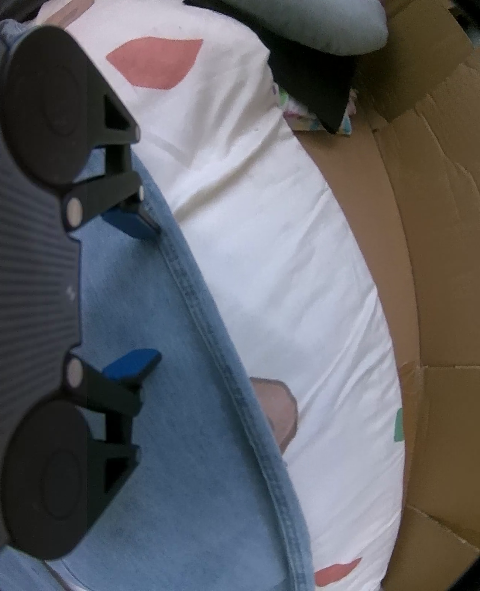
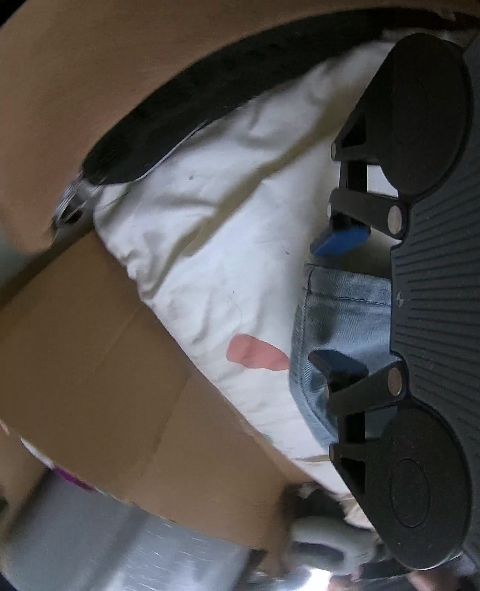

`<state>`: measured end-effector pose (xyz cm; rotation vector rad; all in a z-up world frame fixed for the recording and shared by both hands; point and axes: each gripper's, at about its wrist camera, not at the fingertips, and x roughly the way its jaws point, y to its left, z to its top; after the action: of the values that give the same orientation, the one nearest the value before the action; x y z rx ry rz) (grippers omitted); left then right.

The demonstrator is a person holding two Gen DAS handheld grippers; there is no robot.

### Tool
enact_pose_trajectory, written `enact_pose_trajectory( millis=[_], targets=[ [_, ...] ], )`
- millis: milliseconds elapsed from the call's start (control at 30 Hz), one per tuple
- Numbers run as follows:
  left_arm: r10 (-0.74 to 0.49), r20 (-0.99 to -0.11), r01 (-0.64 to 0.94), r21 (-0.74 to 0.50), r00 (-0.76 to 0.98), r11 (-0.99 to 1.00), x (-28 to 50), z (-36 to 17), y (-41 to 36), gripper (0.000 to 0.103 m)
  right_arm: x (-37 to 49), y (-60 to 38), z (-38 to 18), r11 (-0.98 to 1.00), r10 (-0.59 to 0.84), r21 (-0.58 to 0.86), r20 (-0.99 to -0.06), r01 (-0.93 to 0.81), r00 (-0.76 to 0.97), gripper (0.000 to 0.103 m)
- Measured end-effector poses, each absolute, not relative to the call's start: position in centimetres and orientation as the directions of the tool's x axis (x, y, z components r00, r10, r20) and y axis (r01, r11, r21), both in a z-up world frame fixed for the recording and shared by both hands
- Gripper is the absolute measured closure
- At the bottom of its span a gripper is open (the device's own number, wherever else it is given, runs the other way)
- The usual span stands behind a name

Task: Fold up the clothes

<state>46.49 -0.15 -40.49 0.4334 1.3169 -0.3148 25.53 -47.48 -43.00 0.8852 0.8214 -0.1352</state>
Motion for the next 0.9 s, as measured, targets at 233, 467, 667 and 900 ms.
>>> enact_pose_trajectory(
  millis=[233,467,667,900],
  targets=[
    [0.013,-0.977,0.453,0.111,0.214,0.885,46.6,-40.8,-0.3,0.034,26.5,-48.1,-44.8,0.472,0.243,0.735,-0.639,0.486,0.73,0.036],
    [0.007,-0.978,0.461,0.106,0.211,0.881,46.4,-41.0,-0.6,0.034,27.0,-47.2,-45.2,0.497,0.258,0.708,-0.673,0.502,0.694,0.056],
    [0.007,-0.978,0.456,0.103,0.209,0.884,46.3,-41.1,-0.7,0.034,26.9,-46.4,-44.2,0.638,0.202,0.62,-0.708,0.457,0.677,0.084],
    [0.004,-0.976,0.454,0.105,0.217,0.885,46.2,-40.9,-1.1,0.034,26.9,-46.0,-39.3,0.8,0.062,0.477,-0.669,0.364,0.741,0.085]
  ],
)
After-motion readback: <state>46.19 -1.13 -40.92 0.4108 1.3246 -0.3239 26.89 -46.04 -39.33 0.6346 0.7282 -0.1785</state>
